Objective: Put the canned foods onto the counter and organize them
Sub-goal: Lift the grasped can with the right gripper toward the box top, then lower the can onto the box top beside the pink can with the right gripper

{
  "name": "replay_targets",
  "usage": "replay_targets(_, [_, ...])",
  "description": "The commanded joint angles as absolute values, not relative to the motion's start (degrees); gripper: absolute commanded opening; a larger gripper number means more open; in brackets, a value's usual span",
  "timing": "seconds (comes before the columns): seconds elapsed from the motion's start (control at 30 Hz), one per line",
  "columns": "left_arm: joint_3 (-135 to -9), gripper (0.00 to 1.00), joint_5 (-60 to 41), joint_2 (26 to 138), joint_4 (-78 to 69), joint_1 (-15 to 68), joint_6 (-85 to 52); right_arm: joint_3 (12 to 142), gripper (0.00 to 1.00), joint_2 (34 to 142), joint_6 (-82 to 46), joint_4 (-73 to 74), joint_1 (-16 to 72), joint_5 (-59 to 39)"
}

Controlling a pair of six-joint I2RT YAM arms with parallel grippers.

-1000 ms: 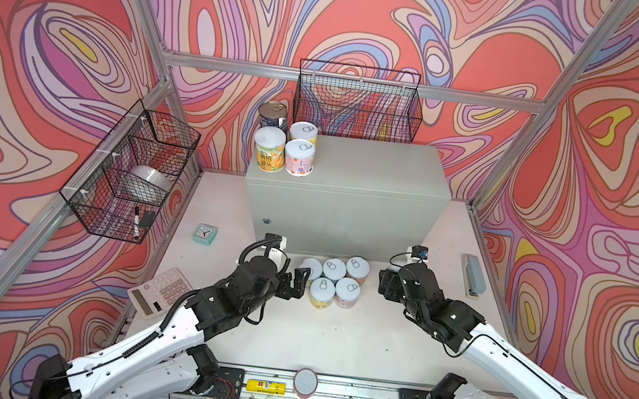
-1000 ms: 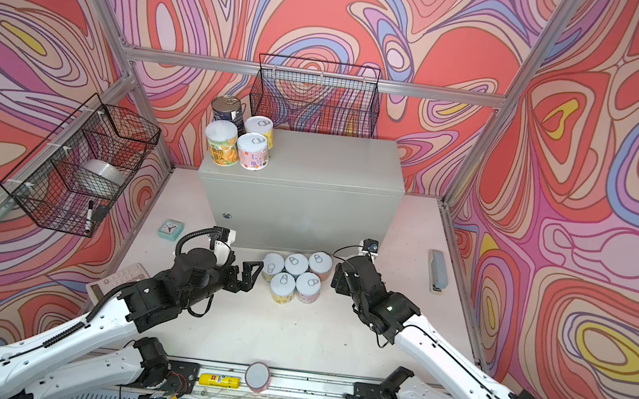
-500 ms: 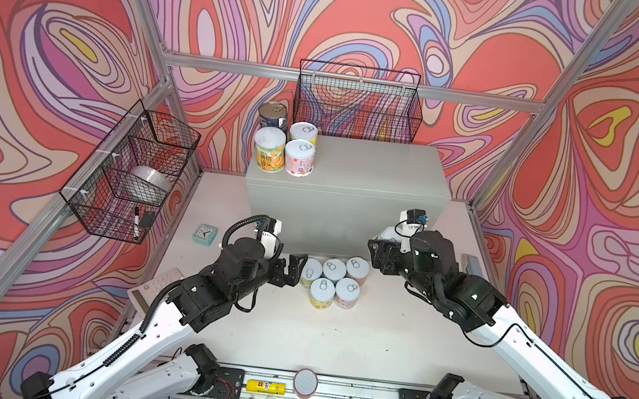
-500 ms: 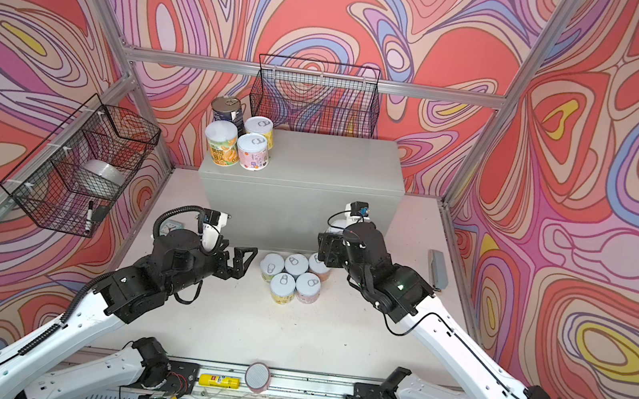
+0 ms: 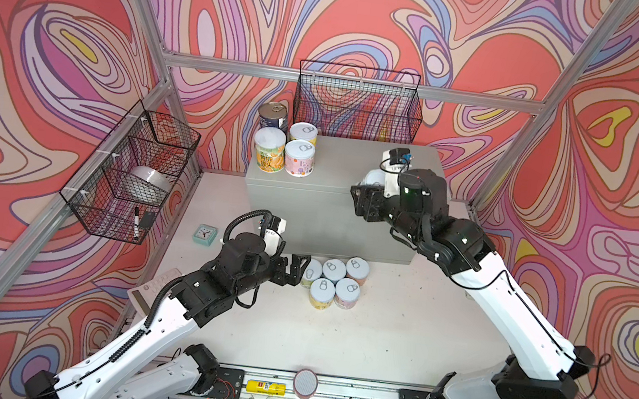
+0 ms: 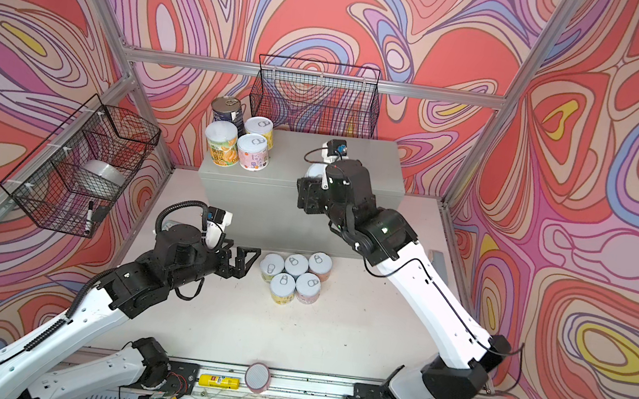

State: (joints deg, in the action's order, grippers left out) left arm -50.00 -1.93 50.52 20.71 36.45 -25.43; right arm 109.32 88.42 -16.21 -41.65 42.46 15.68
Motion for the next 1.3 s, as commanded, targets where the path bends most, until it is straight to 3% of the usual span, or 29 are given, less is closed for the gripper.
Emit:
replay_targets(0.0, [-50.6,0.97,-4.0,51.9,18.0,35.5,-24.6,119.9,0.0,95.7,-11.7,-42.6,42.8,18.0])
replay_targets(0.33, [-47.7,0.97,-6.8,53.2,13.1,33.2,-26.0,135.2,0.0,108.8,-8.7,-46.2,42.7,22.6])
replay_targets(1.07, [-47.9,0.96,-6.1,55.2,12.3,32.3,-25.3,141.1,0.0,116.5,-9.5,-46.1,38.3,20.2])
replay_targets(1.1, [-47.9,0.96,-6.1,55.3,12.3,32.3,-25.3,141.7,0.03,117.0,-9.6,-46.3,38.2,20.1])
replay_targets(1.17, [-47.7,0.96,-5.9,55.3,12.3,32.2,-25.2,142.7,0.23,117.7,-9.6,-46.8,38.2,19.7])
replay_targets(1.27, [-47.6,0.96,-5.7,55.2,12.7,32.0,-25.1,143.1,0.4,118.6,-9.6,-47.2,38.2,20.0])
